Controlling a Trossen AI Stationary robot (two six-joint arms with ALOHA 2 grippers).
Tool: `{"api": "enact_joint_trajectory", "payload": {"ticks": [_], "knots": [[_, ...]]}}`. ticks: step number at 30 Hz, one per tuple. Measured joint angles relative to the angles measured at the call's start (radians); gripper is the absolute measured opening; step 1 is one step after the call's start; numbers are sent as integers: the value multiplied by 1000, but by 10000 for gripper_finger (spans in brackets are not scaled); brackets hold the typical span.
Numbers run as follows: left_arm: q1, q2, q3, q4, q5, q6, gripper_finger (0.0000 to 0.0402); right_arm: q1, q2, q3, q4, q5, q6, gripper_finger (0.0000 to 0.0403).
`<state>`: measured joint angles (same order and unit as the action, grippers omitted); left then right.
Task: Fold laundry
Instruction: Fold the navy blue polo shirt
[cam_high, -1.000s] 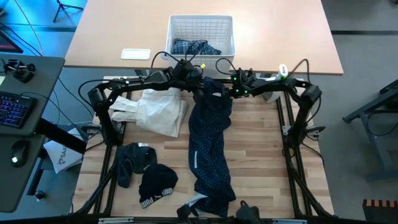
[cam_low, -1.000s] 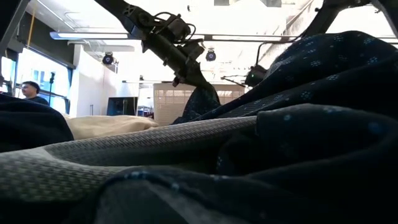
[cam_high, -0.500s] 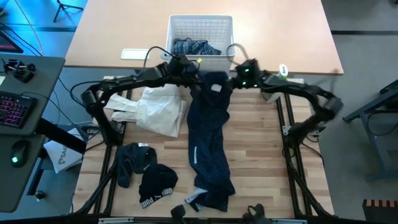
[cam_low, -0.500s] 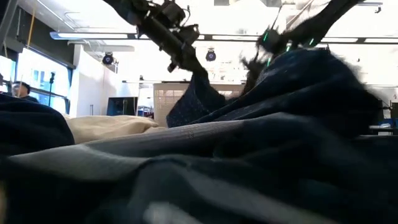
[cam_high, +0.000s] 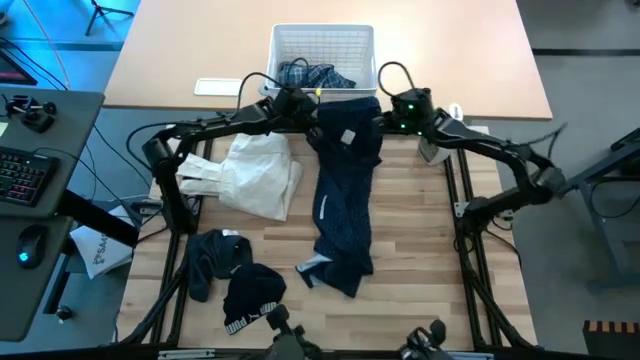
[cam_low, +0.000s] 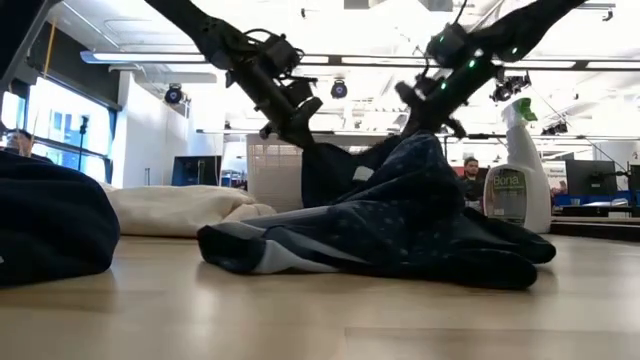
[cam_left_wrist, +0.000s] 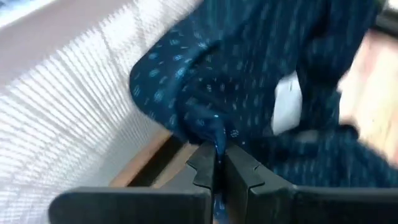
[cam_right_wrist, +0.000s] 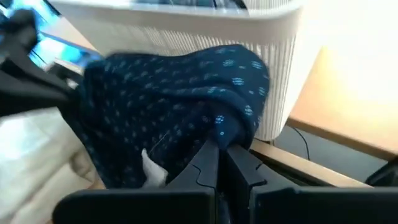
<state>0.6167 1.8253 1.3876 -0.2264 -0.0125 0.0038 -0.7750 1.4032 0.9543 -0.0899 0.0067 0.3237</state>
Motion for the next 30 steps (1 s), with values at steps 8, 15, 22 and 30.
{"api": "enact_joint_trajectory", "payload": {"ticks": [8,15,22,30], "knots": [[-4,-56,3,104,-137,1,5,12,44,18,117,-59,9,2],[16,-38,2,104,-184,-35,15,-21,93,39,106,-23,-16,8],[82,-30,1,-102,-181,-129,96,-26,111,49,34,-68,10,95],[113,-113,2,-339,-22,-178,148,-2,26,133,-235,-177,7,182]]}}
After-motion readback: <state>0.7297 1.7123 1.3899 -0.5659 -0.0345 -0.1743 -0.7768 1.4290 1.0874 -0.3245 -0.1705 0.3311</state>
